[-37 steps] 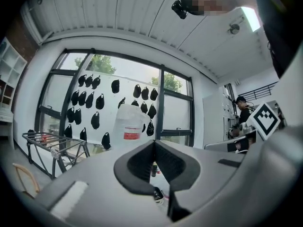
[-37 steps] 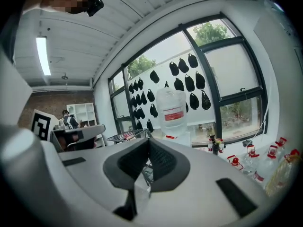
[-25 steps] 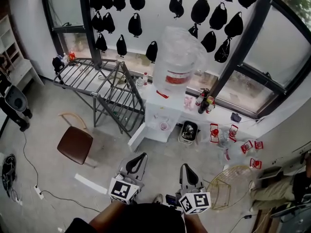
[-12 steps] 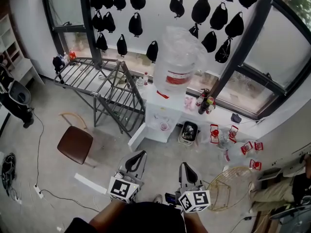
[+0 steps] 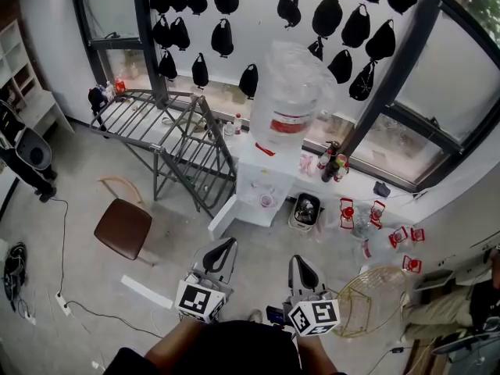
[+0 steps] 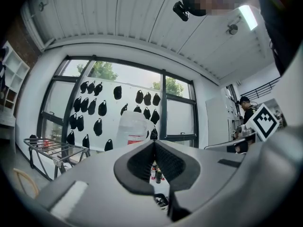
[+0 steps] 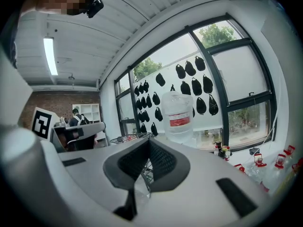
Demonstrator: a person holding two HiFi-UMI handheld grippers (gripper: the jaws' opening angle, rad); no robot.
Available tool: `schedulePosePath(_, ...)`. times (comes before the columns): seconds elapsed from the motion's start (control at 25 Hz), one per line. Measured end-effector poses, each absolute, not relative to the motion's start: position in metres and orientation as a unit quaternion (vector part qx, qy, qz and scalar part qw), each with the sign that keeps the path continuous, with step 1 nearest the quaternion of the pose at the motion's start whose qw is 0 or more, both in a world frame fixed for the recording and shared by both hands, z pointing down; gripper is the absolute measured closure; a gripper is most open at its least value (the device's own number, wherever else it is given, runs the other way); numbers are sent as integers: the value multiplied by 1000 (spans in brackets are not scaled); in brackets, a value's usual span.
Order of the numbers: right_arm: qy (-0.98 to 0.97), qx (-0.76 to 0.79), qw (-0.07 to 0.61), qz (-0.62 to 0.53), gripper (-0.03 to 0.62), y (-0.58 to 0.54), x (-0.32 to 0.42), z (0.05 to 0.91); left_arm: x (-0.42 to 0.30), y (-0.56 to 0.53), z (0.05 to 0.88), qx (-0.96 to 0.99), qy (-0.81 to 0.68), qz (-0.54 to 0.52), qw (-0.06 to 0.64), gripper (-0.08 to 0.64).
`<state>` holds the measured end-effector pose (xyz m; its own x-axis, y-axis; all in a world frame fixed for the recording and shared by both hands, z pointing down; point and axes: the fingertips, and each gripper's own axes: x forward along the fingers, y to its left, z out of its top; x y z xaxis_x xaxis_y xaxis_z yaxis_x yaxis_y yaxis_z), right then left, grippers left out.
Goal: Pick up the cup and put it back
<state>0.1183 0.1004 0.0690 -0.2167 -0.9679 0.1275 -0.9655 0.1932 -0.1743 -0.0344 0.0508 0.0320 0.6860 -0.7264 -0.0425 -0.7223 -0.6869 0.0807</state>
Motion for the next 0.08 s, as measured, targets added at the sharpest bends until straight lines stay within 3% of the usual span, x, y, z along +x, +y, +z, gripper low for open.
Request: schedulePosePath(0.08,774,-624,5,-108,598,100,118,68,-35,51,32,917,-397,-38,29,554)
